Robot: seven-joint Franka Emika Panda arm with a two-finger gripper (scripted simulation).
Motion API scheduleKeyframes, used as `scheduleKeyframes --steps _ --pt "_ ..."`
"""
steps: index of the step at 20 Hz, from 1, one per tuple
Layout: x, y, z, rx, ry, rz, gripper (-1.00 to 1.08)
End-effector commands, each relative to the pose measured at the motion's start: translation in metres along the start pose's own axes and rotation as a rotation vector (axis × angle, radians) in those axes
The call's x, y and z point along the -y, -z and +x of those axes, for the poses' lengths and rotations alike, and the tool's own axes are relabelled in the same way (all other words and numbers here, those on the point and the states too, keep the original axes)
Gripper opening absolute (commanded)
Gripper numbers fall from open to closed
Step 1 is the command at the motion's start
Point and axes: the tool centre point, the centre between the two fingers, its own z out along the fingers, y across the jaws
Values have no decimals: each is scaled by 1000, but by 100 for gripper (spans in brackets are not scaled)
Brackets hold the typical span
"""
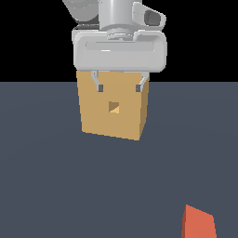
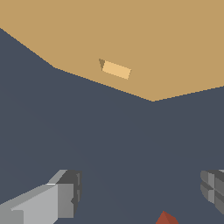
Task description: Insert the peg into the horizontal hole in a box.
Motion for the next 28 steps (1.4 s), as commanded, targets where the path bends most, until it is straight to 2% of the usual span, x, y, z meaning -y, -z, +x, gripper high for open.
scheduleKeyframes --steps 1,6,12,16,21,24,28 --pt "0 0 0 0 0 0 100" --pt "-4 -4 -11 0 -19 0 100" --pt "-16 -21 -56 -1 -91 -1 100" --pt "-26 -38 -102 -2 -166 -2 100" --pt "-34 -65 -177 -6 -285 -3 100" --pt "-34 -82 -221 -9 -356 -4 100" --pt "-32 -98 -267 -13 -429 -5 100"
